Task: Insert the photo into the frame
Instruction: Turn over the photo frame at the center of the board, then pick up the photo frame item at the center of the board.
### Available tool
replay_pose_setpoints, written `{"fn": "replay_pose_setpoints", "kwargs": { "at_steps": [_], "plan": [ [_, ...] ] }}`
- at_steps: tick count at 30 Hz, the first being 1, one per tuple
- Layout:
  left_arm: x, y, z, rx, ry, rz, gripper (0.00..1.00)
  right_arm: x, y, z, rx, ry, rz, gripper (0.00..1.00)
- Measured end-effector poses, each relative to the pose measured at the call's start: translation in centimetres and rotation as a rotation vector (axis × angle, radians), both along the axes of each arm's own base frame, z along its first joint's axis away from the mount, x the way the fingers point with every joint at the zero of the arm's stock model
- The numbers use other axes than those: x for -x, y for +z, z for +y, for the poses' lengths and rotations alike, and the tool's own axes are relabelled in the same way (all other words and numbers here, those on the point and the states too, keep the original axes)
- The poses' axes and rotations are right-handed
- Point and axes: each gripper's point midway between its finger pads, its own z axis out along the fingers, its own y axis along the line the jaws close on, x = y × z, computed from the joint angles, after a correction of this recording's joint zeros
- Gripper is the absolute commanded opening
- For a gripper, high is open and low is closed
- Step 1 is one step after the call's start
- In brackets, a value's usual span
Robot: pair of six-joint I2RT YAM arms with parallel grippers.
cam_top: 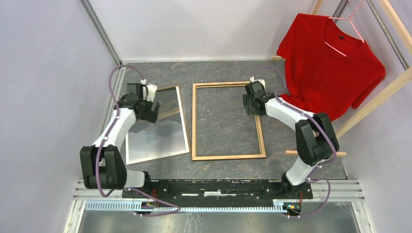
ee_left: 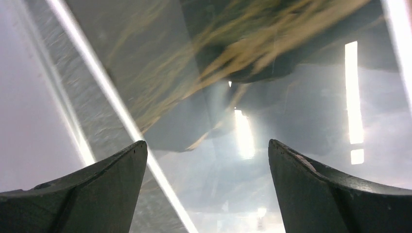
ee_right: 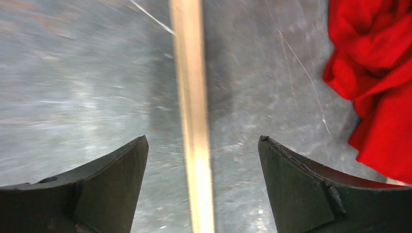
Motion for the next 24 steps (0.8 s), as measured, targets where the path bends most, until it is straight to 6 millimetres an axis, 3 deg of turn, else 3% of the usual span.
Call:
{"fn": "replay_pose_setpoints", "kwargs": {
  "at_steps": [2,5,8,11,14,16,20,24],
  "plan": [
    [0.1,0.4,2.5,-0.009,0.051,-0.003,1.00,-0.8,2.2,2.3,-0.081,0.040,-0.051,0.92],
    [0.7,0.7,6.9,-0.026,0.147,-0.004,1.00,-2.7,7.0,9.8,-0.217,0.183,-0.158,0.92],
    [2.0,0.7,11.0,-0.055,0.232,0.004,1.00,-2.7,11.8,20.3,-0.394,0.390,-0.245,0.92],
    [3.5,0.7,14.9,-0.080,0.318,0.012,1.00,-0.5,13.8,29.4,-0.536,0.569,-0.246,0.91],
    [4.7,-0.3,18.1,-0.100,0.391,0.037,1.00,1.5,11.9,35.4,-0.609,0.674,-0.177,0.90],
    [5.1,-1.0,19.3,-0.110,0.422,0.056,1.00,2.3,9.5,37.2,-0.624,0.691,-0.118,0.88],
    [5.7,-2.7,20.1,-0.120,0.448,0.075,1.00,3.2,3.3,38.2,-0.623,0.645,0.015,0.87],
    [6.1,-3.8,20.1,-0.128,0.455,0.081,1.00,3.5,0.0,37.6,-0.611,0.587,0.077,0.88]
  ]
}}
